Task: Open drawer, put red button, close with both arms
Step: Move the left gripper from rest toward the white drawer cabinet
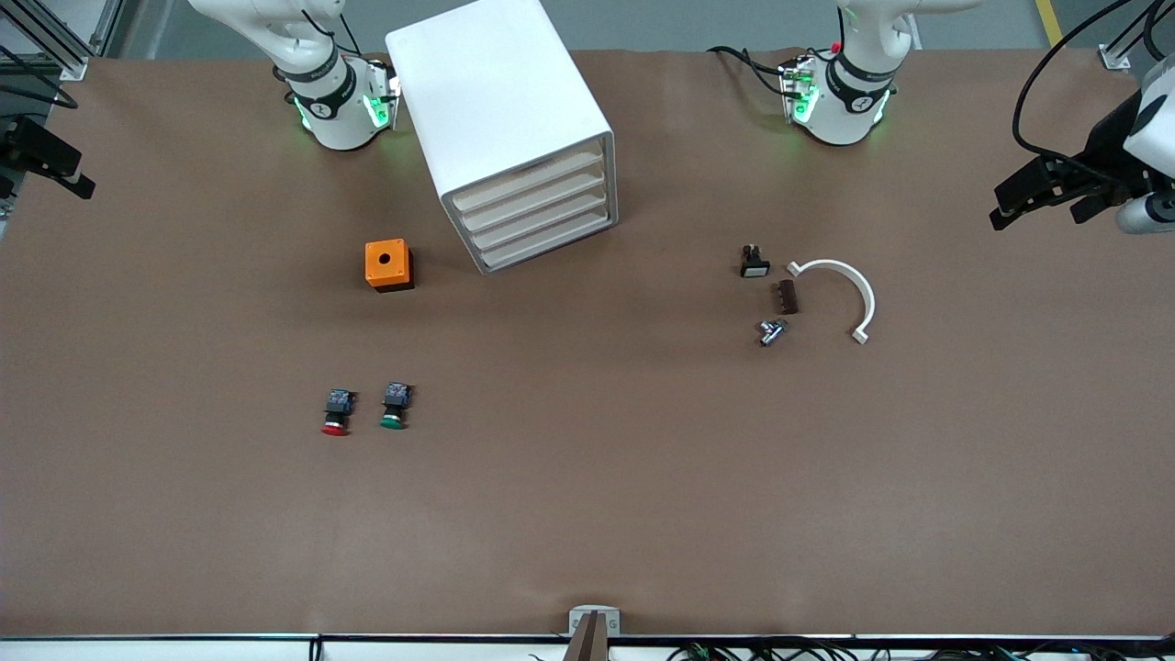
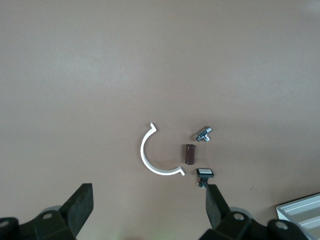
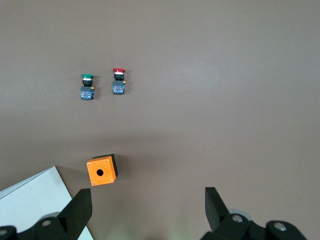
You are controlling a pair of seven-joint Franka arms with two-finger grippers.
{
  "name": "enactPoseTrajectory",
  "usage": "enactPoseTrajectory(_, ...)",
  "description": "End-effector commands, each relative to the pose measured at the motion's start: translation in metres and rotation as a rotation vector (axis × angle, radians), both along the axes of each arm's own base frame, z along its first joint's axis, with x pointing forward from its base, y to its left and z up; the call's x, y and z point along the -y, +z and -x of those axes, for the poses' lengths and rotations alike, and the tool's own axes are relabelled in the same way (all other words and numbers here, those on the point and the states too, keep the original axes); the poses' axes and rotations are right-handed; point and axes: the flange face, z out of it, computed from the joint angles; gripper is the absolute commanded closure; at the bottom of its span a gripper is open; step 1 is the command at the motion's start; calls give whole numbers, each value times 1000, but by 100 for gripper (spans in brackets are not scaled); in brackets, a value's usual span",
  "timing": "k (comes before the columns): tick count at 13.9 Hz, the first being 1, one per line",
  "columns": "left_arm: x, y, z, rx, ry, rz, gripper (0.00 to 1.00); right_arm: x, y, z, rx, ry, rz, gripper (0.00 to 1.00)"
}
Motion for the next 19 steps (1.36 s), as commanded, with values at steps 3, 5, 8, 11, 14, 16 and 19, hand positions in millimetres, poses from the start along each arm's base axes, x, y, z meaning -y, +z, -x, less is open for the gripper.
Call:
enactPoseTrajectory(3,-1,3,1,-5,-3,-11,1,-3,-2,6,-2,-6,-7,0)
enactPoseTrajectory(5,-12,-8,-6,-24,5,-13,0,-4,-4,4,-2,-3,-7,0)
enactPoseTrajectory(8,-28,-24,-16,-54,39,-21,1,-10,-5,3,-2,7,-6,0)
enactPoseTrajectory(11,-27,-70,-45,-131,46,-9,1,-10,-5,3,-4,9,-5,0)
enactPoseTrajectory(14,-14,-129,-72,-226,26,-1,1,-12,-5,3,-6,15,-2,0)
enactPoseTrajectory(16,15,-173,-82,-301,9,-10,1,-11,-5,3,-6,14,1,0)
enactPoseTrajectory(19,76,-230,-84,-392,64,-56,1,-11,-6,3,-6,14,3,0)
